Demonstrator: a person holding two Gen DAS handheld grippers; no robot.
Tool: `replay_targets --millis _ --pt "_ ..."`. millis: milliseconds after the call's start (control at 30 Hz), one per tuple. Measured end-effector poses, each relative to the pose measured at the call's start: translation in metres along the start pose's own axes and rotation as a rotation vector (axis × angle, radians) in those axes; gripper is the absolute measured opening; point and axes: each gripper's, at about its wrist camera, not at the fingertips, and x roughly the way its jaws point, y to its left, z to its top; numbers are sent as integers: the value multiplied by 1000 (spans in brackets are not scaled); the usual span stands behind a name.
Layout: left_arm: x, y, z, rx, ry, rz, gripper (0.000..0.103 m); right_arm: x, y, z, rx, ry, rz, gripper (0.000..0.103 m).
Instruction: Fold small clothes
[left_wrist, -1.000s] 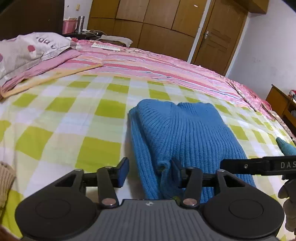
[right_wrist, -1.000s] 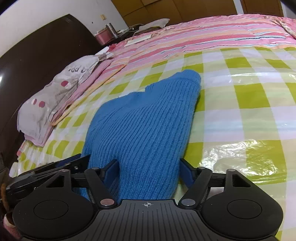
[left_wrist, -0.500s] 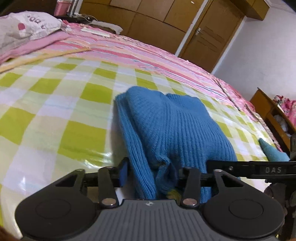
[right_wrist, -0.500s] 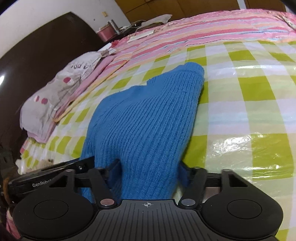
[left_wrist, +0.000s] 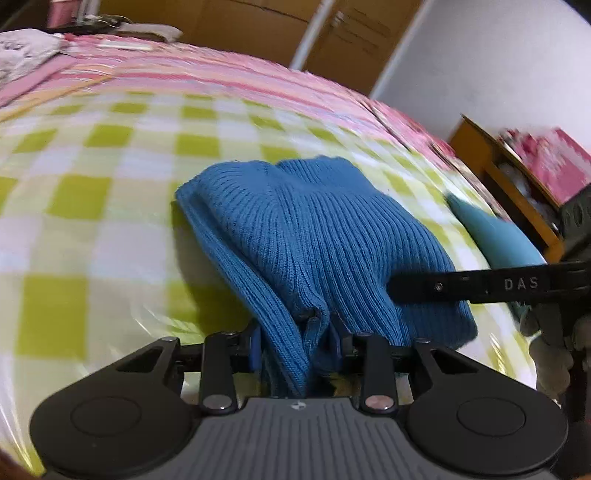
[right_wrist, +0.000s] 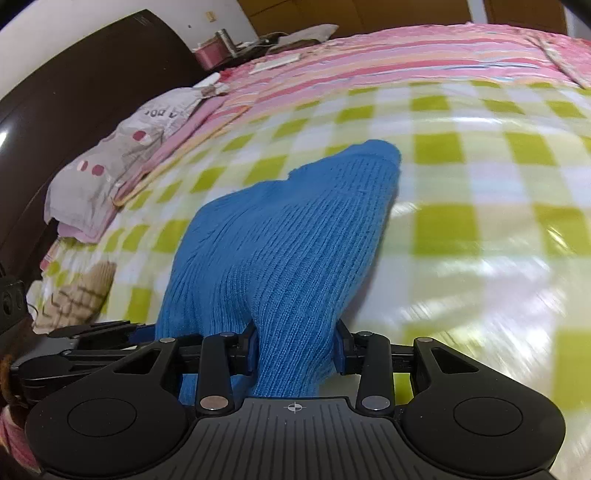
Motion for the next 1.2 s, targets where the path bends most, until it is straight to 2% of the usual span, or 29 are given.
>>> replay_targets --millis 67,200,433,633,833,1033,1200 --pt "1 -18 -10 28 41 15 38 -13 -4 -17 7 12 -28 36" --pt "3 -47 -25 98 84 104 39 -28 -14 -45 54 25 -44 36" --pt "0 -71 -31 146 92 281 43 -43 -14 -67 47 -23 -55 36" --pt "10 -94 -36 206 74 384 41 -59 -13 -77 15 -72 -83 36" --pt "-7 -98 -32 221 35 409 41 -75 -7 -82 -14 -114 -139 36" --pt "-37 -100 -21 249 -90 428 41 -84 15 -84 -101 -164 -269 36" --pt "-21 -99 -4 241 -135 404 41 -83 29 -76 -167 -208 -361 36"
